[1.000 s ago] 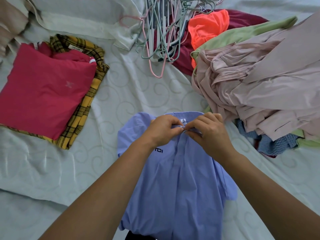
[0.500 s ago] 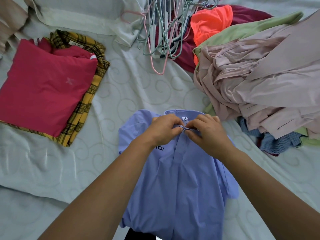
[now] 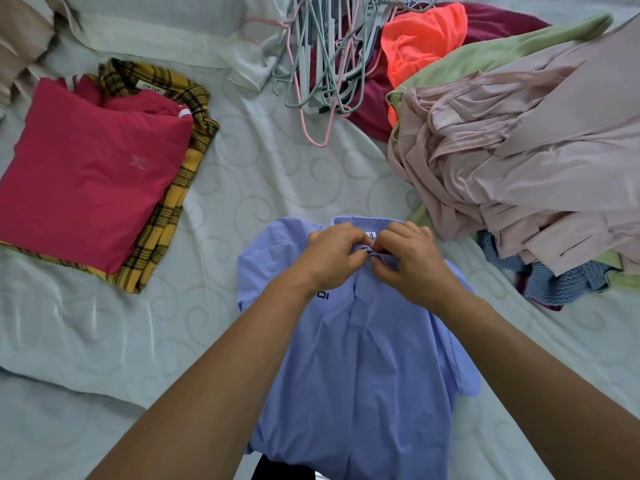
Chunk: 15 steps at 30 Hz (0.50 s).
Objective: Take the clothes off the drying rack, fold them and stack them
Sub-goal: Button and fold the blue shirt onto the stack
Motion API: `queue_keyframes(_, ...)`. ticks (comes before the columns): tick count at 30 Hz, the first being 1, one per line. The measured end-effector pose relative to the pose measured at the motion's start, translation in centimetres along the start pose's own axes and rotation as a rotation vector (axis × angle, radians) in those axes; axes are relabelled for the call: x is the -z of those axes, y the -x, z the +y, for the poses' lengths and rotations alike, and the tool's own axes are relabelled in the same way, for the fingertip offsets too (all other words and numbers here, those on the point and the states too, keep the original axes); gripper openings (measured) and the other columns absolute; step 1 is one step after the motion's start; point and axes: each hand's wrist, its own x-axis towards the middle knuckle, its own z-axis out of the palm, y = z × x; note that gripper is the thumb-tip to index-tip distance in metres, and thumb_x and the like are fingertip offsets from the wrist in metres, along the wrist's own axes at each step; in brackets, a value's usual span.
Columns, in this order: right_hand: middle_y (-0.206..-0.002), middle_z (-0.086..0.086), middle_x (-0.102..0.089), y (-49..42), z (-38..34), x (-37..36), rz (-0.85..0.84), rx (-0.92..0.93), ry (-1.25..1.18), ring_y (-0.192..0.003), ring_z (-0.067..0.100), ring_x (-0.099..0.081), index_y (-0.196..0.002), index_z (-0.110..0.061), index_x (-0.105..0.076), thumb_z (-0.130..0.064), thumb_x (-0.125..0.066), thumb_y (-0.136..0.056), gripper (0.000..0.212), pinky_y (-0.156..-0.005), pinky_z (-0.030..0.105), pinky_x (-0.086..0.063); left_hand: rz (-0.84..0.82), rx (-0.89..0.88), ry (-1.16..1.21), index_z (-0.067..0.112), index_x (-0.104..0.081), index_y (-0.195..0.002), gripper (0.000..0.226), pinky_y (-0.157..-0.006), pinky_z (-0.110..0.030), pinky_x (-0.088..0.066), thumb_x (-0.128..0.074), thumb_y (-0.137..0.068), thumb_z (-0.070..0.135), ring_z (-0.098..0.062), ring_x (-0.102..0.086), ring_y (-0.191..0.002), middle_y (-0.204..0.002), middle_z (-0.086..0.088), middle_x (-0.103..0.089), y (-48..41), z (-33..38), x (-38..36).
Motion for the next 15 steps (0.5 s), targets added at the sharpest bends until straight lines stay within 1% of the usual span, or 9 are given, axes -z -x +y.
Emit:
queue_keyframes(2,-0.063,-0.001,-0.043,0.2,0.0,-0.1,-0.012,-0.021,-0.014,-0.066,0.012,-0.031,-0.066,-0.011,-0.052,-0.028,-0.047,-0.074,0.020,-0.060,0.025,-0.008,0.009,-0.004,0.041,0.011,-0.066,-0.104,0.019,-0.098,-0.048,-0.039,-0.054,-0.089,0.011,-0.022,-0.056,-0.102,-0.102,-0.005,-0.063,0.1,-0.4,-0.1)
queue_keyframes(5,-0.064,-0.001,-0.045,0.8,0.2,-0.2,-0.036,-0.024,0.014,-0.067,0.015,-0.039,-0.070,-0.011,-0.055,-0.031,-0.045,-0.079,0.024,-0.062,0.023,-0.009,-0.006,0.003,0.077,0.013,-0.068,-0.100,0.016,-0.094,-0.051,-0.042,-0.056,-0.090,0.014,-0.025,-0.058,-0.096,-0.090,0.002,-0.058,-0.1,-0.9,-0.3)
queue_keyframes(7,-0.063,0.001,-0.049,1.1,0.6,-0.2,-0.048,0.014,0.085,-0.061,0.022,-0.048,-0.071,-0.011,-0.057,-0.032,-0.044,-0.082,0.027,-0.061,0.025,-0.010,-0.044,0.005,0.028,0.015,-0.068,-0.099,0.017,-0.095,-0.050,-0.041,-0.055,-0.091,0.021,-0.023,-0.058,-0.097,-0.089,0.006,-0.056,-0.2,-0.9,-0.3)
queue_keyframes(8,-0.063,0.002,-0.050,1.2,0.9,-0.2,-0.049,0.029,0.106,-0.060,0.024,-0.050,-0.071,-0.011,-0.059,-0.033,-0.045,-0.083,0.029,-0.060,0.026,-0.013,-0.050,0.008,0.034,0.015,-0.069,-0.098,0.021,-0.094,-0.049,-0.041,-0.053,-0.089,0.027,-0.022,-0.058,-0.095,-0.086,0.007,-0.056,-0.2,-0.9,-0.2)
queue_keyframes(10,-0.065,0.002,-0.052,1.2,1.4,0.1,-0.036,0.045,0.123,-0.066,0.022,-0.047,-0.073,-0.011,-0.060,-0.037,-0.045,-0.085,0.032,-0.063,0.029,-0.020,-0.043,0.027,0.113,0.014,-0.069,-0.095,0.033,-0.092,-0.049,-0.044,-0.049,-0.080,0.036,-0.021,-0.058,-0.086,-0.079,0.008,-0.057,0.0,-1.0,-0.1)
queue_keyframes(11,-0.066,0.002,-0.053,1.1,1.5,0.3,-0.024,0.049,0.121,-0.069,0.019,-0.043,-0.073,-0.011,-0.061,-0.039,-0.046,-0.086,0.034,-0.064,0.029,-0.022,-0.041,0.033,0.150,0.013,-0.069,-0.095,0.034,-0.092,-0.049,-0.044,-0.050,-0.079,0.036,-0.019,-0.057,-0.083,-0.077,0.009,-0.058,0.0,-1.1,0.0)
queue_keyframes(13,-0.066,0.003,-0.053,0.9,1.6,0.4,0.000,0.057,0.119,-0.071,0.016,-0.036,-0.074,-0.011,-0.061,-0.038,-0.047,-0.086,0.034,-0.065,0.030,-0.024,-0.043,0.026,0.154,0.013,-0.068,-0.098,0.023,-0.094,-0.049,-0.043,-0.062,-0.084,0.030,-0.017,-0.056,-0.086,-0.083,0.007,-0.060,0.0,-1.2,-0.1)
queue_keyframes(15,-0.065,0.003,-0.054,0.9,1.4,0.3,0.008,0.051,0.124,-0.071,0.016,-0.036,-0.073,-0.010,-0.062,-0.037,-0.048,-0.084,0.032,-0.065,0.030,-0.024,-0.031,0.004,0.083,0.013,-0.066,-0.100,0.019,-0.097,-0.047,-0.040,-0.067,-0.083,0.022,-0.020,-0.057,-0.097,-0.095,0.001,-0.063,-0.2,-1.3,-0.4)
